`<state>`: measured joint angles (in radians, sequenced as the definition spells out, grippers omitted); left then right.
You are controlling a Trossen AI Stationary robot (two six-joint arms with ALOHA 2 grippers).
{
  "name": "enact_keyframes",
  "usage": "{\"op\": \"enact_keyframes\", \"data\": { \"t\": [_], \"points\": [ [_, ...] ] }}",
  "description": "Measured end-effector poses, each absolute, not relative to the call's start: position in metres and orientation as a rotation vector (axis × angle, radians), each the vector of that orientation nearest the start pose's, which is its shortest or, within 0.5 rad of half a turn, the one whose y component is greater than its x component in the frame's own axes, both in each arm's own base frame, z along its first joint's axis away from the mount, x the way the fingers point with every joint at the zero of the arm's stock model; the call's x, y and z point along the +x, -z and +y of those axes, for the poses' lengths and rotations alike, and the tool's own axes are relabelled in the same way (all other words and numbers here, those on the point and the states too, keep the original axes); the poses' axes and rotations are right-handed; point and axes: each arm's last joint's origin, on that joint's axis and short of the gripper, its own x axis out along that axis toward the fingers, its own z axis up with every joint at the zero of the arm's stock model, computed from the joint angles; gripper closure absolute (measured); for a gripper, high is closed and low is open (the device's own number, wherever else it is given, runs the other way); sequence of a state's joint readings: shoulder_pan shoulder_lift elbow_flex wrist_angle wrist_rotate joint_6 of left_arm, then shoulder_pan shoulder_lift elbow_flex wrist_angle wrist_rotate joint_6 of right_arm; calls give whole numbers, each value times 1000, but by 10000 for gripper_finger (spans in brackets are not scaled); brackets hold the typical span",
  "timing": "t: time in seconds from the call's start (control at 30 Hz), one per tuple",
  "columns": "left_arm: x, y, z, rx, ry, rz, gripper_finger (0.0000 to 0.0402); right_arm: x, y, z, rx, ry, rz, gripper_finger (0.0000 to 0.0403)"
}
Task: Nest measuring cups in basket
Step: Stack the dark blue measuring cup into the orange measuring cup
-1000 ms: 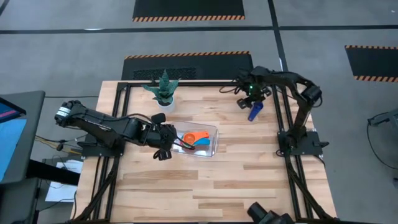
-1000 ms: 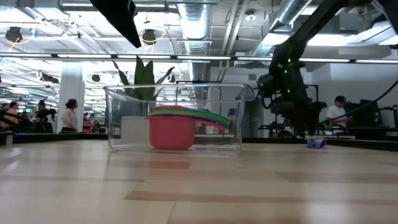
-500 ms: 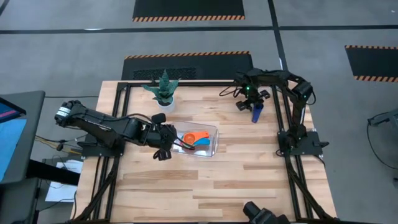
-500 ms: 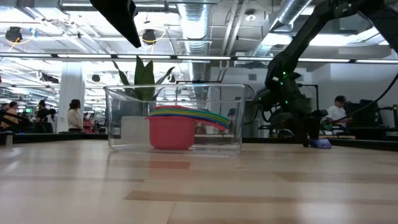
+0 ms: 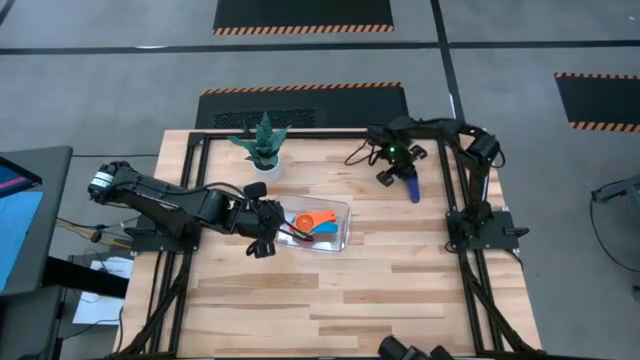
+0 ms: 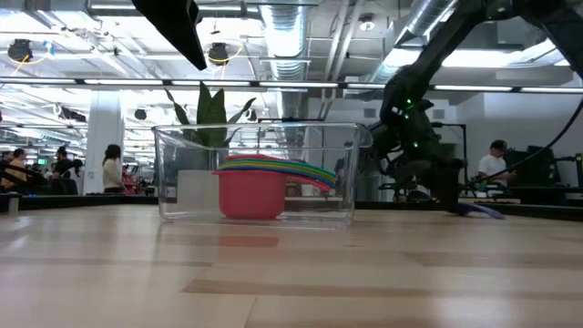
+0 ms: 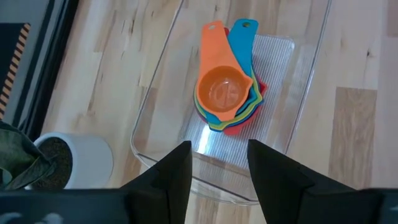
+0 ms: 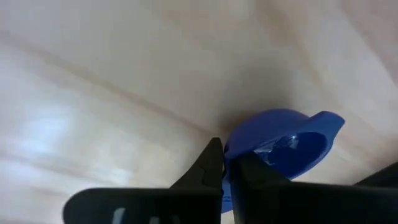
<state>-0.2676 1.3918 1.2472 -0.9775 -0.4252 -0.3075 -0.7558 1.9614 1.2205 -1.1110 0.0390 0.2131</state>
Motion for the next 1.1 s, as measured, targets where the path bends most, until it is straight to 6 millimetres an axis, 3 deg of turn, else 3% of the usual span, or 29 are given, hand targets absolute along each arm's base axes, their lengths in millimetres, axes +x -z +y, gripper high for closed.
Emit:
{"op": "enact_keyframes", "data": {
  "t": [0.2, 0.37, 0.63, 0.9, 1.1],
  "points": [
    [257, -302, -60, 94, -274, 1040, 258, 253, -147, -204, 684, 602, 1734, 395],
    [249, -299, -64, 91, -276, 1109, 258, 283, -185, -190, 489, 462, 1652, 396],
    [238, -296, -76, -8, -292, 1176, 258, 316, -293, -166, 103, 404, 1328, 396],
    [226, -286, -100, -103, -311, 1186, 258, 343, -397, -127, -322, 385, 898, 396],
    [213, -261, -121, -196, -350, 1185, 258, 357, -450, -95, -483, 370, 591, 396]
  ]
}}
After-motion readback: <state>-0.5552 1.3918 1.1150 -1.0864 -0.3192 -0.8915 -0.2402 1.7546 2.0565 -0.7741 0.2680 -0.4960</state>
